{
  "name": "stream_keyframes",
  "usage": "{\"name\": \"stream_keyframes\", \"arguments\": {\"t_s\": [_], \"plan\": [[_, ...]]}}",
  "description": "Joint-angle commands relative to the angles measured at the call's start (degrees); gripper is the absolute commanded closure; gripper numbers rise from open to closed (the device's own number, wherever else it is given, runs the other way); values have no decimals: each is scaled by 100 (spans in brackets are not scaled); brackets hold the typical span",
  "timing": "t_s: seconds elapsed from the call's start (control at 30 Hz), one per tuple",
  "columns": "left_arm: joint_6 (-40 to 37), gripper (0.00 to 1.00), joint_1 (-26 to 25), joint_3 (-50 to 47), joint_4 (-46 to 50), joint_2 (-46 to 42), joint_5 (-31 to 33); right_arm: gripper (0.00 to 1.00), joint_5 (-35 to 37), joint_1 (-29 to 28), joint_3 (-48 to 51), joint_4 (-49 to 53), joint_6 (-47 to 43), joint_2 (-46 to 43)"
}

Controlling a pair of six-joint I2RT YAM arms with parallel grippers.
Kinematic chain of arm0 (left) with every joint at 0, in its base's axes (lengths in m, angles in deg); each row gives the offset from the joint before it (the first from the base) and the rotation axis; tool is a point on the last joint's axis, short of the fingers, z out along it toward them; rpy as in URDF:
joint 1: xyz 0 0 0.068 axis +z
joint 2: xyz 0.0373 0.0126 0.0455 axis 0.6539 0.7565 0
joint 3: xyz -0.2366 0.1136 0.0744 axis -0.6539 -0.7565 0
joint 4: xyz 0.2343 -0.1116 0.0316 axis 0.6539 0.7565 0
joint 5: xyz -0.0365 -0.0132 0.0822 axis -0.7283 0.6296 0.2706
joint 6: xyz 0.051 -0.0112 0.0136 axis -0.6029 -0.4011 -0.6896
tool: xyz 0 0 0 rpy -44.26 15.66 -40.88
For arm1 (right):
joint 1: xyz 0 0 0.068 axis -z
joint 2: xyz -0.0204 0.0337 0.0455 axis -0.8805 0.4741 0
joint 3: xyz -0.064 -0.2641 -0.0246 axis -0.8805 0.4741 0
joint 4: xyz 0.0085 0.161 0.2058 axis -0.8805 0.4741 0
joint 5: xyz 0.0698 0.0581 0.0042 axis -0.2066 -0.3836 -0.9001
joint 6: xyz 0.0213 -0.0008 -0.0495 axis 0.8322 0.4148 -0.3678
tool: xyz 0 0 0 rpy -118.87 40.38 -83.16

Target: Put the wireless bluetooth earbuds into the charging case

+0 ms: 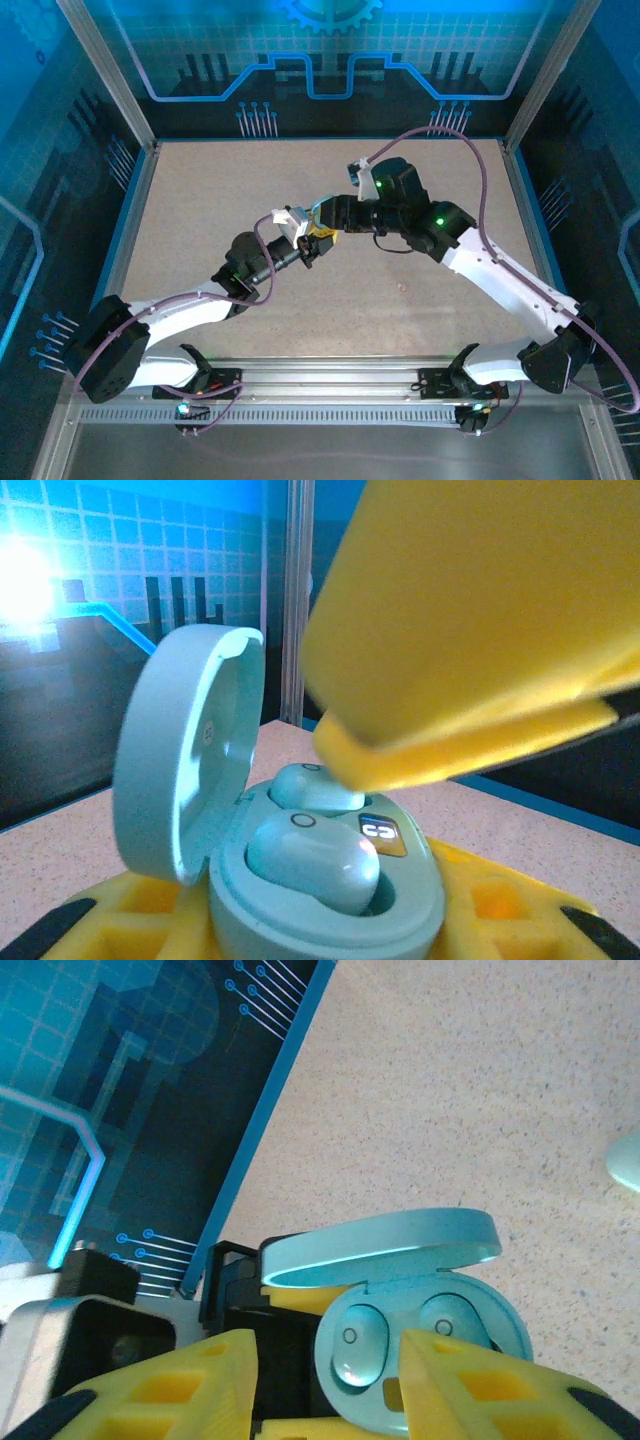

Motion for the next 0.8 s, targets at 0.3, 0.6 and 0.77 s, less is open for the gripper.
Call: {"name": "stream_keyframes", "arguments": {"t_s": [0.3,0.6,0.77], "plan": [[-442,65,-37,-4,-93,-234,-746,49,-7,771,-926,1147,-677,-102],[-507,65,-44,22,71,-482,-997,44,-979,932,-1932,2152,-1119,1047],[-451,65,-39,22,83,-540,-890,44,-1355,970,-1915,2286,-1251,1132]]}}
